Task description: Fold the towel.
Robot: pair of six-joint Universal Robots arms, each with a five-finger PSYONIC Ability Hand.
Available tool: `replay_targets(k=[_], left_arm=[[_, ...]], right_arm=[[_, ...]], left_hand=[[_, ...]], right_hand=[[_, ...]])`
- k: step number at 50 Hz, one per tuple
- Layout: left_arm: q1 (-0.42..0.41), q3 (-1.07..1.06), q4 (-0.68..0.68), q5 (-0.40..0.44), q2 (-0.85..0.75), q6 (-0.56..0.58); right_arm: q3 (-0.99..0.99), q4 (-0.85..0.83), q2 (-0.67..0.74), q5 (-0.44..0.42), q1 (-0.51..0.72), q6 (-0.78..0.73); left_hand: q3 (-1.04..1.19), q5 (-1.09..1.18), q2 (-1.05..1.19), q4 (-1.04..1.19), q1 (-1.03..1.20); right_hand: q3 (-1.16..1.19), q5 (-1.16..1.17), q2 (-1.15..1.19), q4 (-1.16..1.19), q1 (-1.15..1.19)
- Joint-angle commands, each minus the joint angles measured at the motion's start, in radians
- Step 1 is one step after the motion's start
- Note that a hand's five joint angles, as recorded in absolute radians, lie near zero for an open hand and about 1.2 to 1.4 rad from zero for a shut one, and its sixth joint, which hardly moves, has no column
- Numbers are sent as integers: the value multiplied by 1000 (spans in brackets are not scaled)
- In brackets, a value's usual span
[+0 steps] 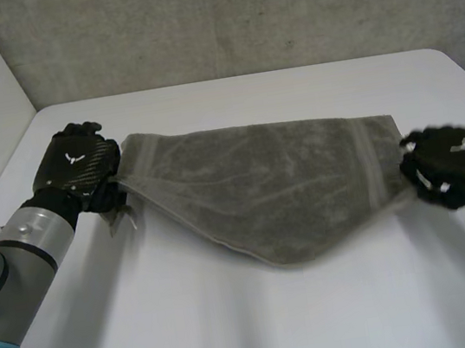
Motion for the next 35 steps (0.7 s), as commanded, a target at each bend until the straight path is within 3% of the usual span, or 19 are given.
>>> replay_targets(k=[1,5,6,8,14,16,19,25,29,35], left_arm=[[-1,7,-65,5,59,-16],[-1,20,-119,20,74,-39],[-1,20,-119,20,75,-39],[0,24,-169,40,88,-45],[39,33,-369,186,154,-47],[45,41,-477,280,173,-44],[46,58,-554,346,174,-39],[53,105,-576,377,148,-39],[51,208,-542,368,-16,-37],[36,474,-501,336,-265,8]], right_arm=[[-165,113,-65,82,3,131],[-333,303,-10,212,-3,81],[-334,304,-9,212,-3,81],[-419,423,6,258,-5,-17],[-475,563,10,262,6,-145],[-492,617,3,252,8,-157],[-493,621,3,228,14,-162],[-487,617,29,200,38,-172],[-530,571,155,203,141,-214],[-674,349,308,246,236,-217]], left_hand=[[-50,62,47,-56,85],[-50,62,47,-56,85],[-50,62,47,-56,85],[-50,62,47,-56,85],[-50,62,47,-56,85],[-50,62,47,-56,85],[-50,62,47,-56,85],[-50,62,47,-56,85],[-50,62,47,-56,85],[-50,62,47,-56,85]], right_hand=[[-35,74,54,-58,125],[-35,74,54,-58,125],[-35,74,54,-58,125],[-35,74,54,-58,125],[-35,74,54,-58,125],[-35,74,54,-58,125],[-35,74,54,-58,125],[-35,74,54,-58,125],[-35,74,54,-58,125],[-35,74,54,-58,125]])
